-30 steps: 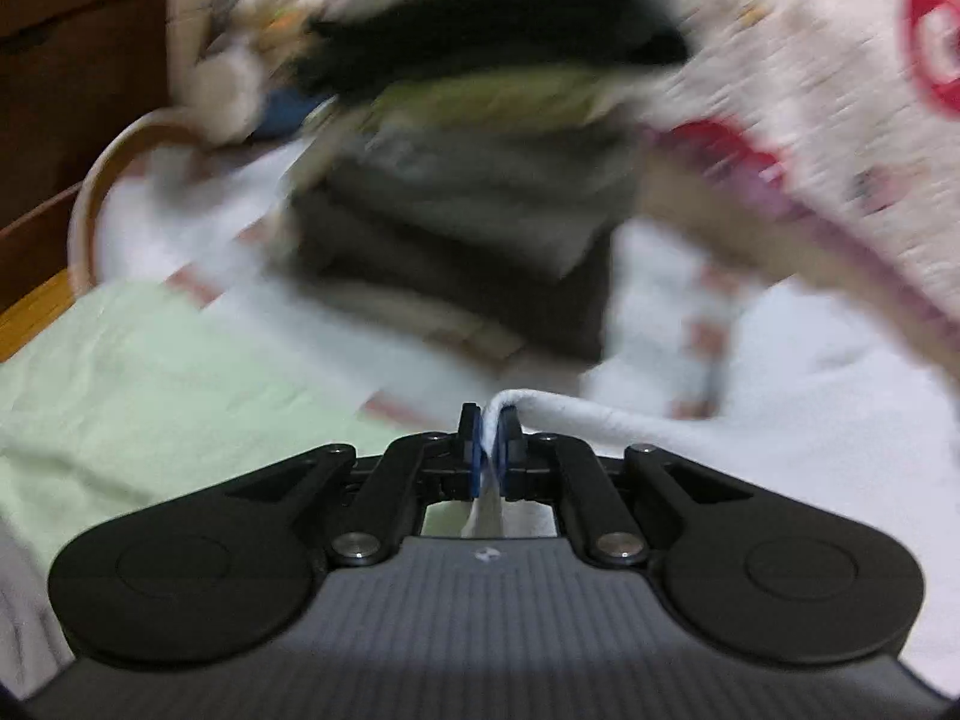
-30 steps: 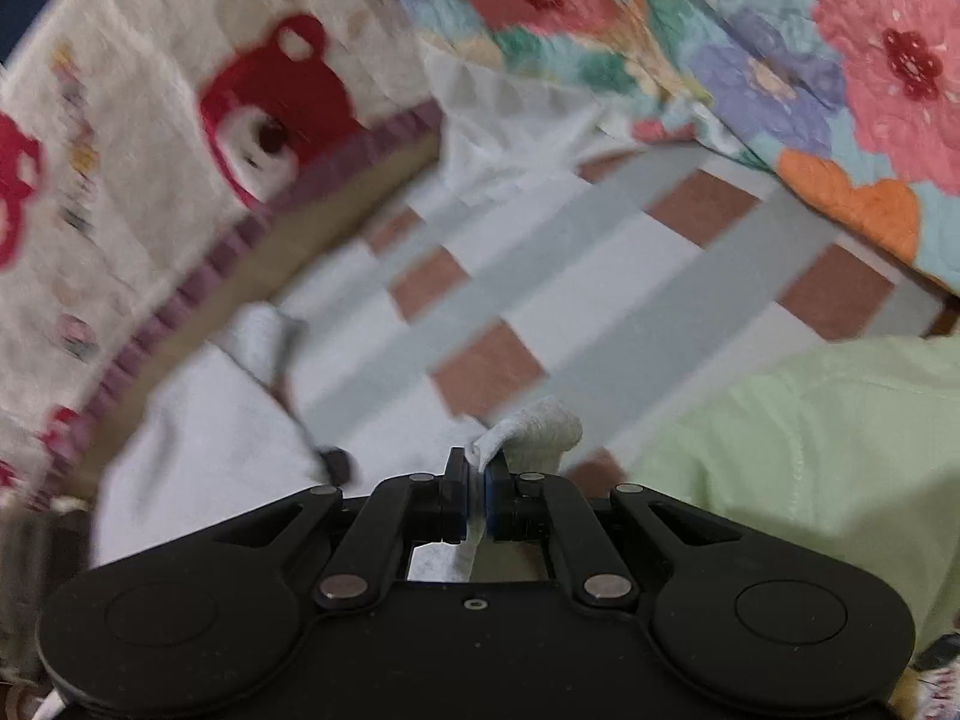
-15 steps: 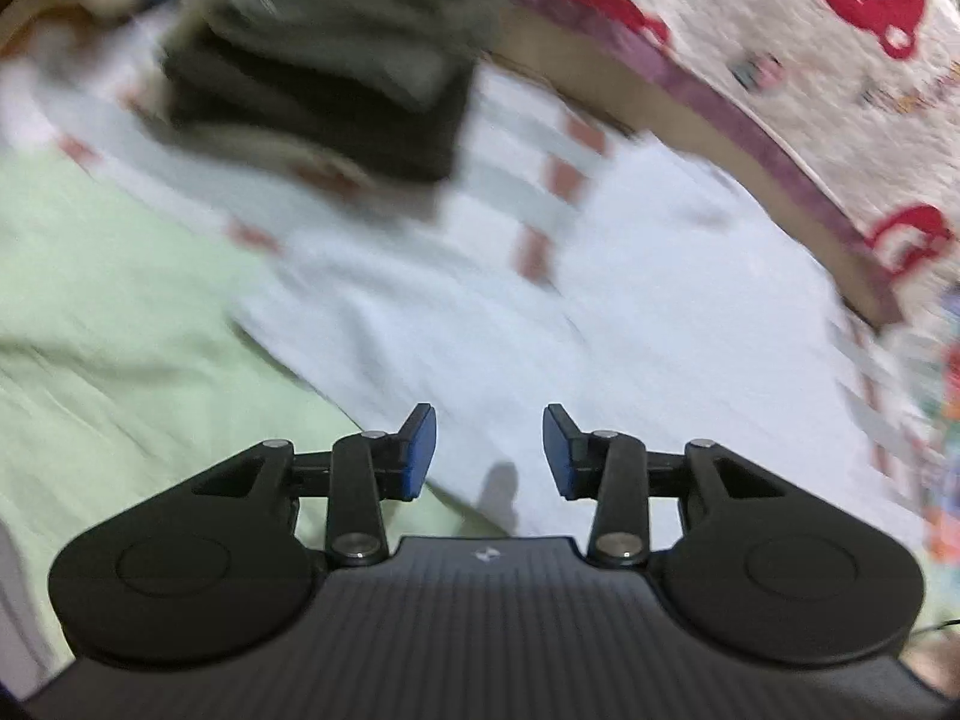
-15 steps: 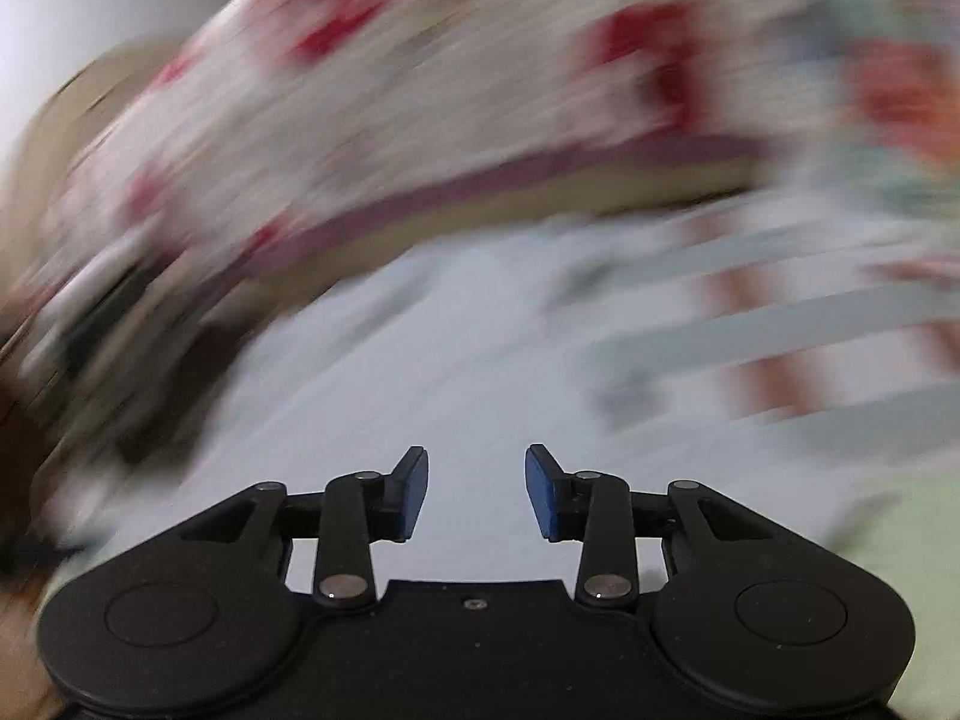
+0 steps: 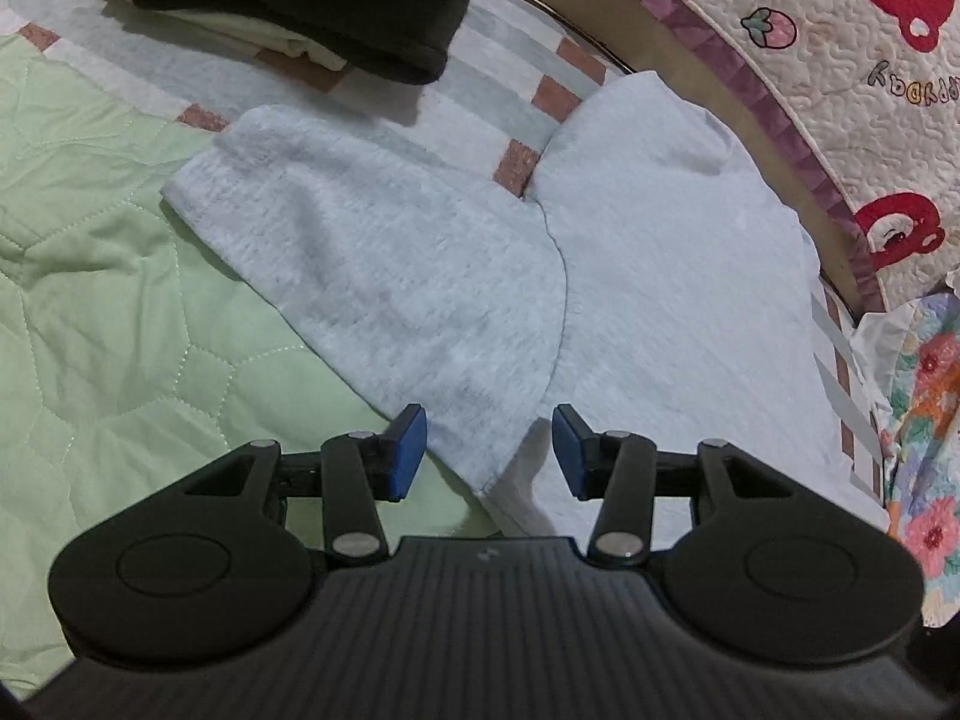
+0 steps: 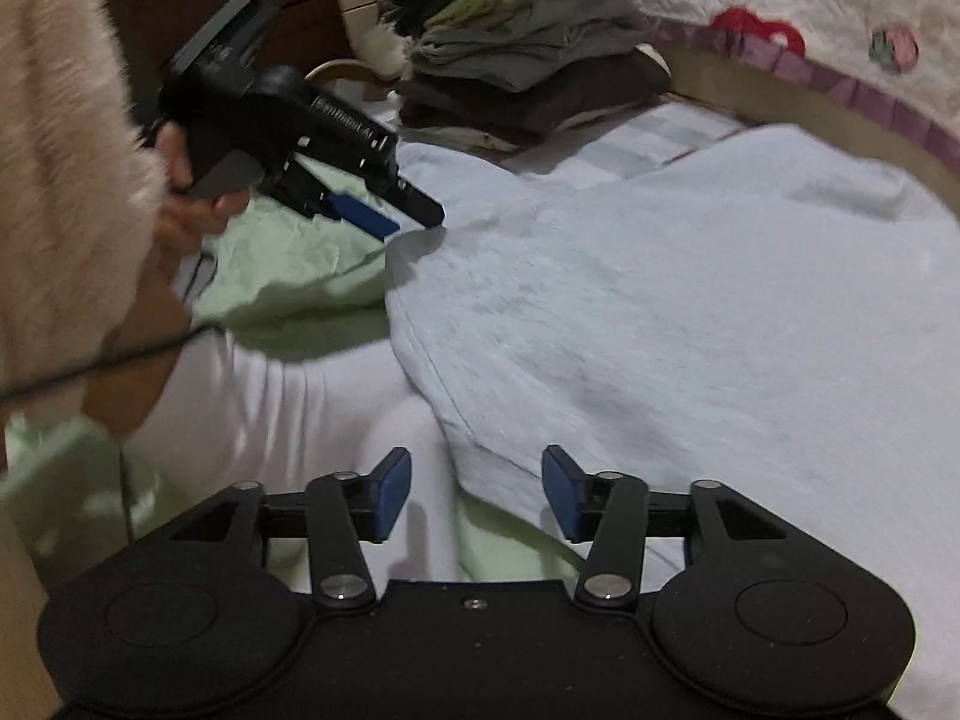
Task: Fold clothes
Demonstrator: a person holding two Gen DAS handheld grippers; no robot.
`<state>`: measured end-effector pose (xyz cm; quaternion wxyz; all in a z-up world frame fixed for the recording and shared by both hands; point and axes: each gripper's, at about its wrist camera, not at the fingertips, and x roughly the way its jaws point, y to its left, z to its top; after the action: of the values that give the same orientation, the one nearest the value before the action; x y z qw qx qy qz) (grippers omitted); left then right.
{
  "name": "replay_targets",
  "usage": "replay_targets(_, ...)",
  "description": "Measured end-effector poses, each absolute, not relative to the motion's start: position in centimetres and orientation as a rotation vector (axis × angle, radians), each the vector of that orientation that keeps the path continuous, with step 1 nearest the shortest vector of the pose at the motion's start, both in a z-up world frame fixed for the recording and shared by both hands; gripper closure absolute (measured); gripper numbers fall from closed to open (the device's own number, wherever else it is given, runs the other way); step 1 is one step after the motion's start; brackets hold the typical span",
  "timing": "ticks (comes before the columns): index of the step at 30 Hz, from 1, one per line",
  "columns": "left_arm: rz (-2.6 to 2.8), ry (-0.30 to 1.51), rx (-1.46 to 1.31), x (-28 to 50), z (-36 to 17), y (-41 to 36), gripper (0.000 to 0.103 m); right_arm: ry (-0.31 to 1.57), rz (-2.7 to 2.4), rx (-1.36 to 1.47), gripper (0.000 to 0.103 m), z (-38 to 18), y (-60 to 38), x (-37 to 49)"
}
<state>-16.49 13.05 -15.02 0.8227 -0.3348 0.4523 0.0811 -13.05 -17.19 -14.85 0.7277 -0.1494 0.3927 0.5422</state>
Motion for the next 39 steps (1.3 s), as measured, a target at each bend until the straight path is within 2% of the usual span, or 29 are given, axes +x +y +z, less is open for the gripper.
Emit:
replay_targets(3,0.174,0.969,-0.723,-16.3,-15.6,13.1,0.058,0.888,1.142,-0.327,0.047,-16.0,-15.5,-12.7)
replay_targets(5,0.178,0.972,-0.737,-16.2,-16.0,13.1,0.052,0.930,1.147,-0.273,0.057,-16.3,-15.6,-11.8)
replay_targets(6,0.180,0.973,-0.744,-16.1,-16.2,13.2,0.049,0.961,1.146,-0.237,0.067,-16.4,-15.6,-11.2)
replay_targets(10,0.190,0.975,-0.770,-15.7,-17.0,13.2,0.043,1.056,1.144,-0.083,0.066,-17.6,-15.8,-9.2)
replay_targets(11,0.192,0.974,-0.769,-15.5,-17.2,13.1,0.043,1.059,1.136,-0.069,0.064,-18.0,-15.7,-9.0)
replay_targets(12,0.191,0.974,-0.760,-15.4,-17.2,13.0,0.045,1.055,1.116,-0.057,0.054,-18.3,-15.7,-9.0)
replay_targets(13,0.195,0.971,-0.734,-15.4,-17.1,12.8,0.059,1.052,1.107,-0.042,0.061,-18.6,-15.7,-9.0)
replay_targets(14,0.202,0.967,-0.701,-15.4,-16.9,12.7,0.079,1.068,1.121,-0.012,0.079,-18.9,-15.8,-8.9)
replay_targets(15,0.207,0.956,-0.707,-15.6,-16.5,12.8,0.101,1.122,1.125,0.044,0.093,-19.1,-16.1,-8.6)
replay_targets(17,0.214,0.931,-0.750,-16.2,-15.6,13.2,0.102,1.186,1.108,0.134,0.093,-18.7,-16.9,-8.4)
replay_targets(21,0.203,0.887,-0.739,-17.6,-12.9,13.4,0.103,1.094,1.207,0.160,0.092,-14.2,-19.0,-10.6)
replay_targets(24,0.270,0.900,-0.606,-18.2,-11.5,12.6,0.103,1.089,1.223,0.109,0.092,-12.5,-19.8,-11.5)
replay_targets(26,0.314,0.927,-0.500,-18.3,-11.7,12.1,0.103,1.124,1.217,0.093,0.092,-13.4,-19.6,-11.7)
replay_targets(30,0.287,0.958,-0.528,-18.0,-12.3,12.4,0.103,1.201,1.225,0.062,0.092,-15.7,-18.9,-12.2)
replay_targets(32,0.241,0.954,-0.460,-16.6,-10.8,11.6,0.101,1.212,1.254,0.060,0.090,-15.8,-18.9,-12.1)
replay_targets(33,0.216,0.950,-0.419,-15.8,-9.9,11.1,0.100,1.212,1.272,0.070,0.088,-15.6,-19.1,-11.7)
replay_targets(37,0.087,0.943,-0.256,-12.0,-6.1,8.5,0.087,1.220,1.366,0.196,0.080,-13.5,-20.8,-8.5)
replay_targets(38,0.045,0.944,-0.228,-10.8,-5.1,7.7,0.084,1.190,1.371,0.218,0.075,-12.6,-21.4,-7.6)
replay_targets(39,0.003,0.945,-0.204,-9.7,-4.2,6.9,0.077,1.149,1.357,0.231,0.063,-11.7,-22.1,-6.8)
